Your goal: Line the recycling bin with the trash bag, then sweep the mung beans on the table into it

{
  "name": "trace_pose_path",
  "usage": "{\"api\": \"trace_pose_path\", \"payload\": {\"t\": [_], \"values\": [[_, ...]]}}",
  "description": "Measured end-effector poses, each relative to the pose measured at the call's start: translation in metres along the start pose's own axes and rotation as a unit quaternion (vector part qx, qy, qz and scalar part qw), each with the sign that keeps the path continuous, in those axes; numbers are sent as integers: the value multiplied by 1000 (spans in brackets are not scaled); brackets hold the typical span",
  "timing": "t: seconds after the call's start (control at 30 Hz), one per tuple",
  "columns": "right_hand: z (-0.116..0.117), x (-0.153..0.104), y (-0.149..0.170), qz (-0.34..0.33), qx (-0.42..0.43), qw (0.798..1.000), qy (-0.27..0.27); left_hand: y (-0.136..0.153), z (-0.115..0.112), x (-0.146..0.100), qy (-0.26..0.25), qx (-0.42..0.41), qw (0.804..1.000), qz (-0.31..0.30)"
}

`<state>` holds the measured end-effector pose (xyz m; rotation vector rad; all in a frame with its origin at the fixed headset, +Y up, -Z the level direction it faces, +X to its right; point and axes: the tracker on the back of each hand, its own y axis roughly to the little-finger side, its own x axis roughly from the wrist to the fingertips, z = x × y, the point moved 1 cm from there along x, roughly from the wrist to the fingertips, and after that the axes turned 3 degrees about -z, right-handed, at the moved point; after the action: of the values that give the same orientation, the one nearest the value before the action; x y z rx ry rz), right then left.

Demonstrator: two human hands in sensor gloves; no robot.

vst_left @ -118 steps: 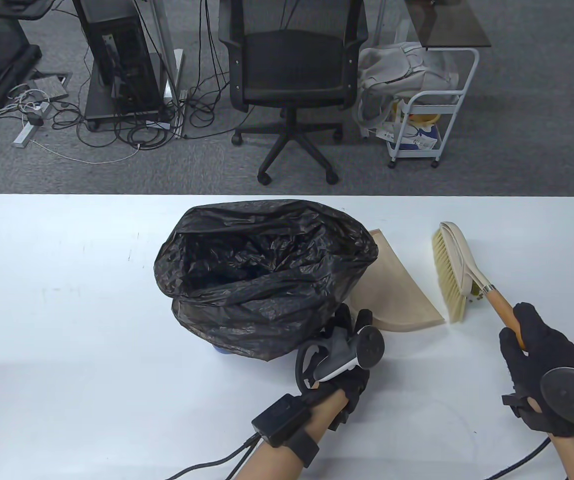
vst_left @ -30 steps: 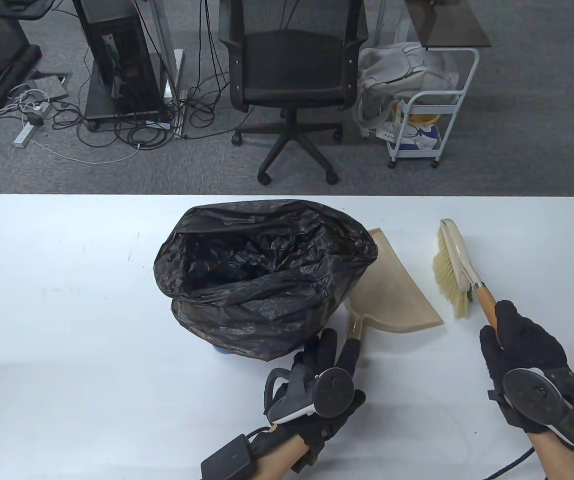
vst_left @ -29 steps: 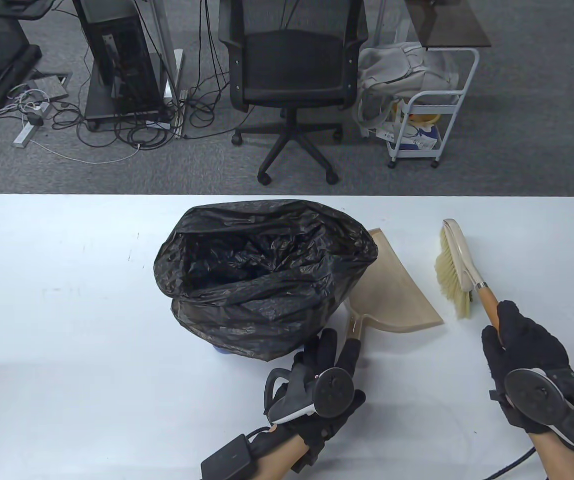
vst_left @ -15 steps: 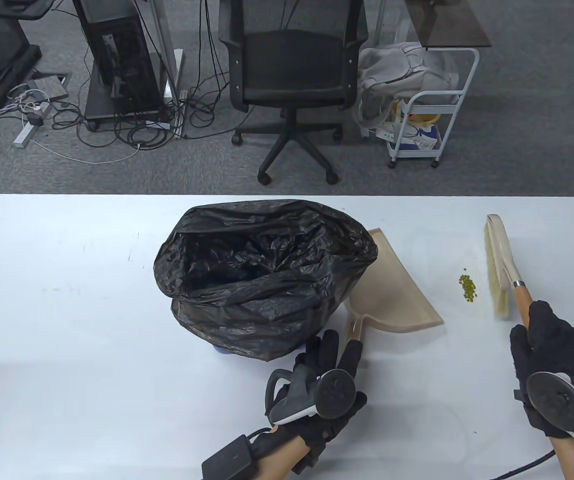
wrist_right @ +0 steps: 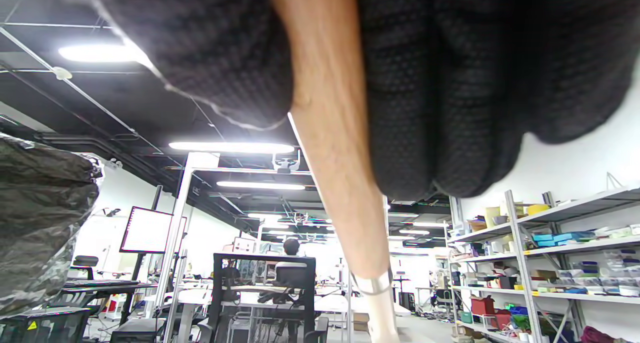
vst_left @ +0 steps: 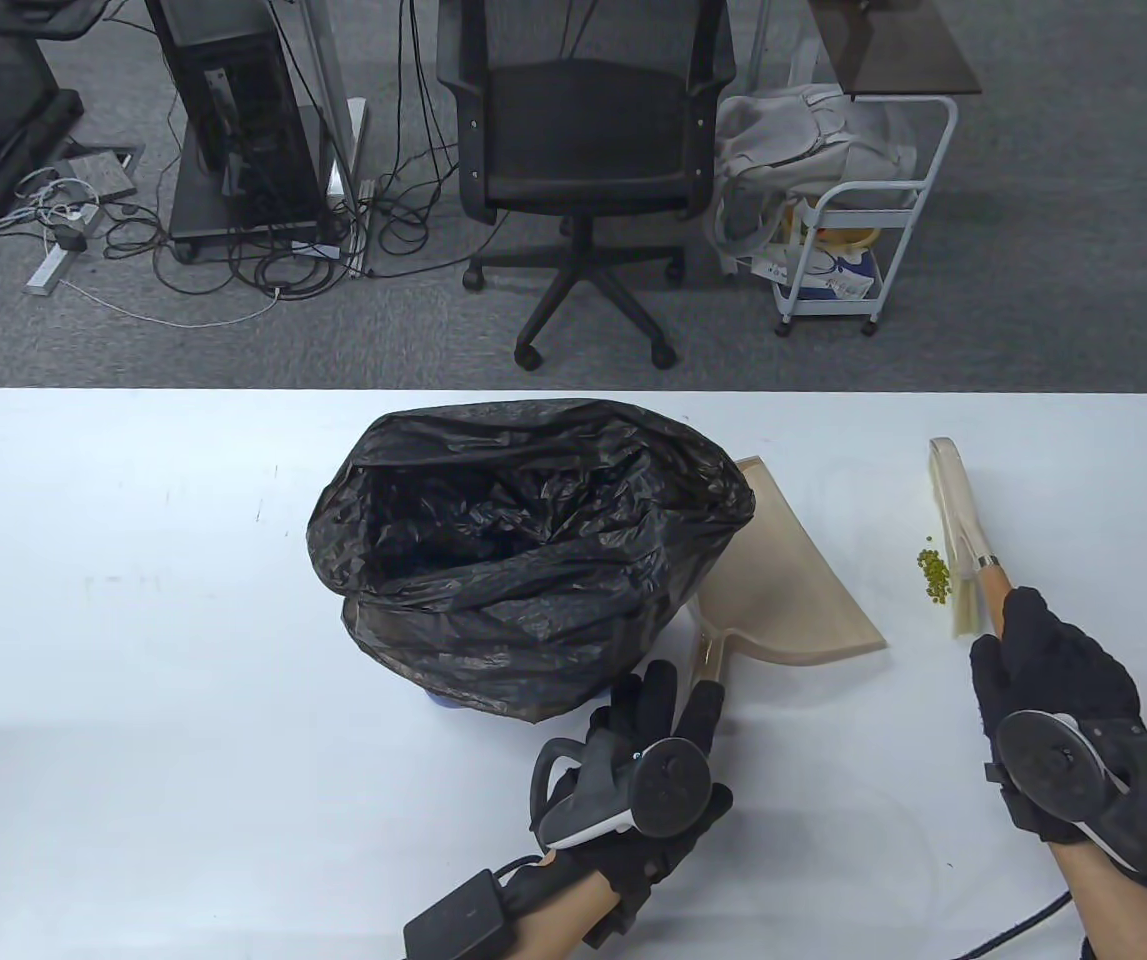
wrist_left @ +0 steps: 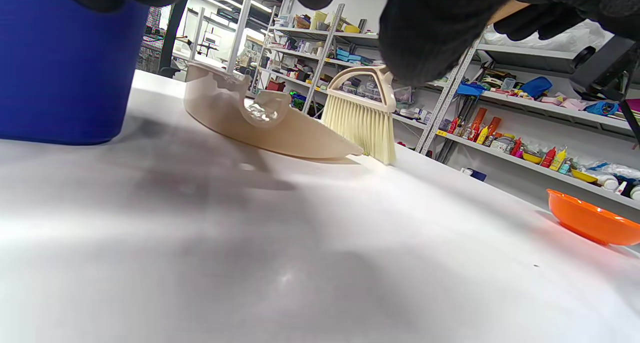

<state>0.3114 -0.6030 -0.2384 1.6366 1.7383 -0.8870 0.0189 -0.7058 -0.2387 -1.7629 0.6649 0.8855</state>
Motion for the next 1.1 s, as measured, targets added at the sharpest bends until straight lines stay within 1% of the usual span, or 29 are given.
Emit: {"api": "trace_pose_path", "payload": {"t": [0.2,0.3,0.47,0.57,0.7,0.8,0.87,0.93,1.0,1.1], "values": [[-7,5,5,6,5,1000,5,0,-1,0,3,-4,1000,1],[-11,5,8,8,-12,1000,3,0,-1,1,5,-7,1000,-1],[-5,2,17,29,-39,999,-3,-3,0,5,0,-19,1000,-6],[0,-1,22,38,-33,999,5,-7,-1,9,-1,-27,1000,-6],[4,-4,26,50,-12,999,11,-14,-3,19,2,-28,1000,-2],[6,-6,26,50,-12,999,16,-18,-8,29,11,-7,1000,8],[7,-7,26,49,-9,999,18,-18,-12,36,22,2,1000,17],[9,-9,27,51,-2,999,20,-17,-17,43,27,-5,999,27],[10,-12,28,50,0,999,20,-14,-22,51,42,0,998,46],[11,-16,28,49,2,999,21,-10,-28,60,45,15,997,63]]}}
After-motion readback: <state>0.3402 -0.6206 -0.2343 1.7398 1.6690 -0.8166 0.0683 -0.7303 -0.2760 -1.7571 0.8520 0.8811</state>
